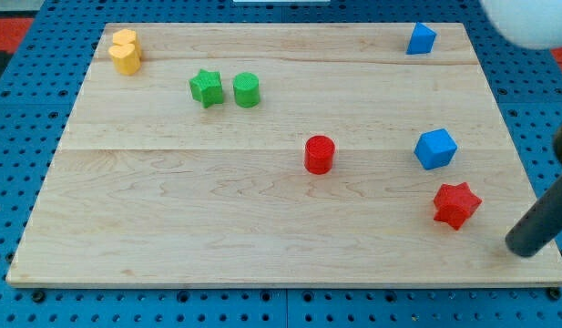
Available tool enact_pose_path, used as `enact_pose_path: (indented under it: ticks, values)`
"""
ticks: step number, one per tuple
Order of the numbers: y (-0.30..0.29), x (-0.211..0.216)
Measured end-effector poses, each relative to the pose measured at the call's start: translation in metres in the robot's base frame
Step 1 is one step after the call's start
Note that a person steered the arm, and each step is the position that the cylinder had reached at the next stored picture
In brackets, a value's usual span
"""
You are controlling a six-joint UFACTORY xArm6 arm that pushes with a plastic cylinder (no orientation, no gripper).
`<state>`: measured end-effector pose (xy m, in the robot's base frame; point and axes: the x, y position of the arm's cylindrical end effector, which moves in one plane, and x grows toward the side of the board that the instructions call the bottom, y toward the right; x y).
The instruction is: Move blue cube close to blue triangle
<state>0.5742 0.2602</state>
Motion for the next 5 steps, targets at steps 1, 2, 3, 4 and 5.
enact_pose_path:
  ticks: [1,2,3,4,5]
  values:
    - [-0.045,-0.034]
    - [-0.144,-0.046]
    - [-0.177,-0.07]
    - [-0.161,-0.046]
    - [-0.108,-0.047]
